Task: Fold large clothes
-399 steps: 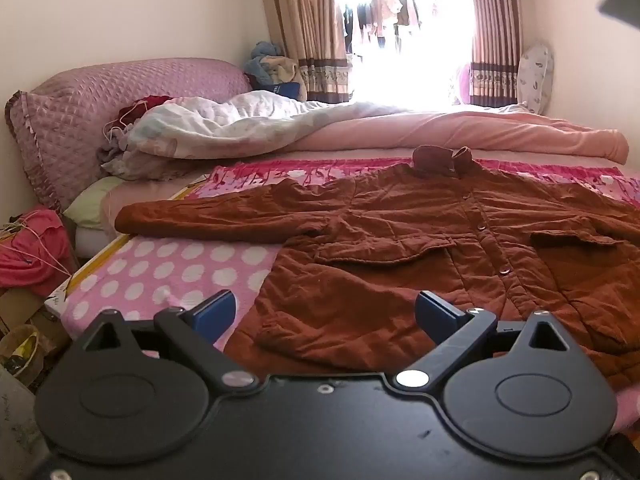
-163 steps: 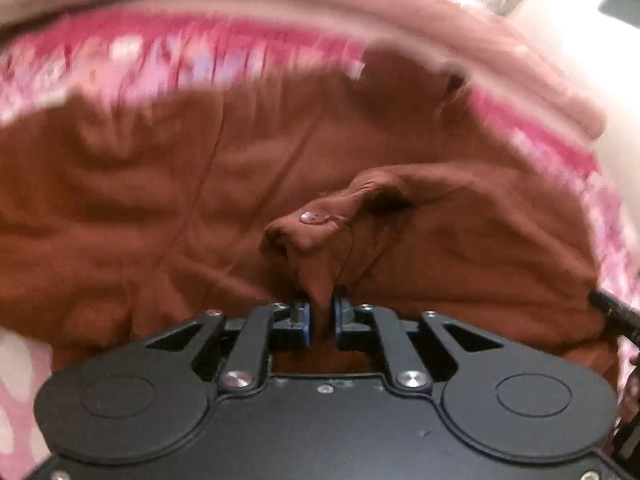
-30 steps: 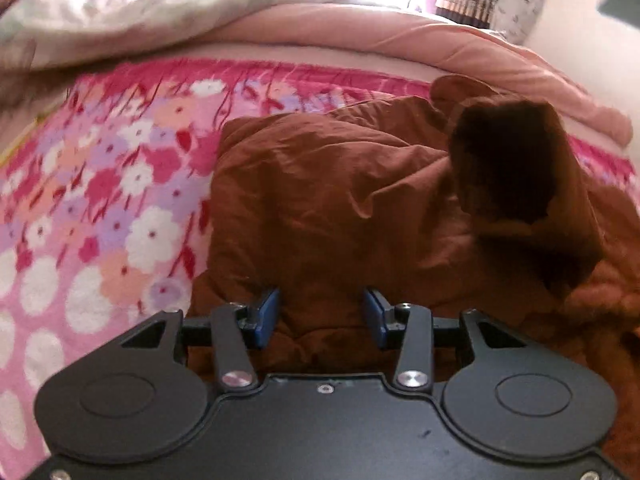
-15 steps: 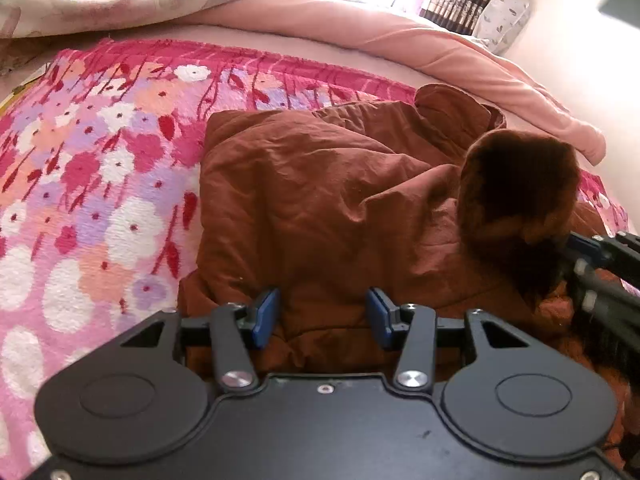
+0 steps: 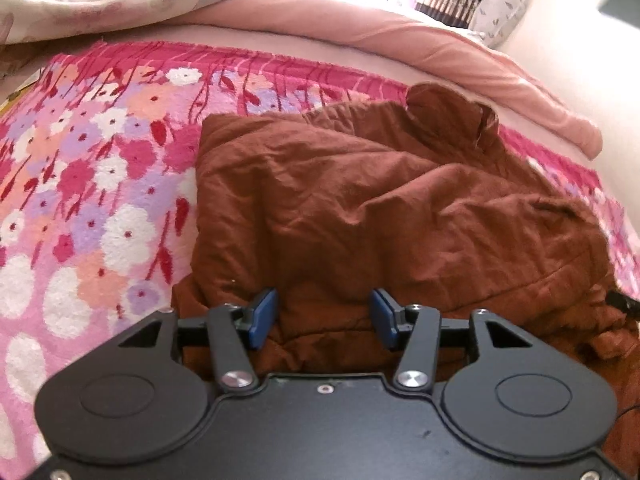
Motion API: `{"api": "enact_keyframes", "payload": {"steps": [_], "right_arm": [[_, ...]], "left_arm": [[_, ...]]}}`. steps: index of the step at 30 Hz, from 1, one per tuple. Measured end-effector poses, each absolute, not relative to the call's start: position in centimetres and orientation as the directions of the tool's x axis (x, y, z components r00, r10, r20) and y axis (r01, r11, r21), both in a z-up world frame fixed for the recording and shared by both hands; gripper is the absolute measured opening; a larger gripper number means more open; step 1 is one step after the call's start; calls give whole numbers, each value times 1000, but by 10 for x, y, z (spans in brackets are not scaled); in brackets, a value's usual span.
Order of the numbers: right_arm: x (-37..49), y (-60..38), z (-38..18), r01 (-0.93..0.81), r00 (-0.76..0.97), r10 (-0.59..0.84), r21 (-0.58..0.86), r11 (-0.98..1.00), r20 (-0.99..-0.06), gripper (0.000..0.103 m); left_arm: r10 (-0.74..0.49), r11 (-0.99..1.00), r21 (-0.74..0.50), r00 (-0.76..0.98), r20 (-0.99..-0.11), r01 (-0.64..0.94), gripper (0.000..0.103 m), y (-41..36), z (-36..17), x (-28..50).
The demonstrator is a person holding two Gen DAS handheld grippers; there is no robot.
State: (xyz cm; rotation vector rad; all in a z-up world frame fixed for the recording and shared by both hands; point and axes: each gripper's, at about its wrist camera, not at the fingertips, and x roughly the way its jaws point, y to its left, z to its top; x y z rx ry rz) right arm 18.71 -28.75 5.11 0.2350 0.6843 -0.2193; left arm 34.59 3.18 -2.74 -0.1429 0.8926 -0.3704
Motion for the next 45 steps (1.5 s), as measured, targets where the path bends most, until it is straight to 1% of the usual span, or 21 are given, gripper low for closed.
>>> {"api": "enact_keyframes", "payload": {"steps": [1,3,5,7,10,12,13,15,17,19,21,24,27,28,30,32,33,36,38,41,45], "right_arm": [[180,-292,54,295,759,-144,138,946,-635,39],[174,-294,67,273,785,-143,130,953,-602,35],[179,-280,83,208,818,-108,115,971,-565,34],[194,-260,94,109,842,-36,105,988,-538,34],[233,-240,88,20,823,31,84,996,-567,32],[257,-233,71,53,781,-13,46,998,-624,26],[270,-233,58,66,751,-29,30,997,-660,25],[281,-235,33,65,698,-9,51,997,-716,24],[283,-240,20,65,720,-3,63,996,-694,24],[283,-238,23,65,717,-8,55,996,-697,24],[278,-239,31,61,711,-1,61,996,-703,24],[250,-255,51,56,741,20,92,994,-671,24],[214,-276,63,91,762,-16,82,992,-648,24],[206,-285,63,117,754,-36,79,990,-656,24],[201,-305,57,181,729,-95,57,982,-678,24],[205,-320,41,230,678,-115,60,971,-726,24],[207,-325,31,234,662,-105,72,970,-742,23],[207,-325,17,216,689,-104,67,974,-717,20],[206,-325,21,227,687,-97,87,970,-720,20],[184,-326,34,200,694,-77,89,976,-715,21],[116,-333,61,155,750,-43,113,981,-660,41]], "left_arm": [[-381,924,-282,576,-723,257,51,33,-22,346],[-381,924,-276,595,-708,264,51,30,-12,347],[-360,932,-240,610,-706,272,52,20,-5,353],[-351,935,-228,614,-707,271,53,9,-3,366],[-316,947,-215,580,-751,238,53,-6,-17,393],[-286,957,-204,560,-778,206,53,-11,-34,405],[-288,957,-212,555,-781,199,53,-11,-41,408],[-279,959,-195,576,-768,205,54,-14,-45,407],[-248,966,-152,585,-772,209,55,-21,-46,408],[-235,969,-142,582,-778,202,54,-23,-42,408],[-251,966,-165,570,-782,199,54,-17,-31,399],[-290,953,-172,588,-755,249,54,-2,-17,365],[-243,957,-82,611,-753,279,55,2,-21,338],[-222,960,-65,605,-764,271,55,3,-28,337],[-230,961,-93,573,-786,259,55,6,-46,346],[-228,968,-113,600,-767,224,55,8,-53,351],[-208,971,-88,609,-765,221,55,4,-54,351],[-161,975,-24,627,-763,220,55,-6,-55,347],[-158,975,-21,621,-768,222,55,-3,-48,338],[-192,972,-63,616,-763,225,55,17,-33,309],[-187,969,-32,645,-741,244,56,46,-25,239]]}}
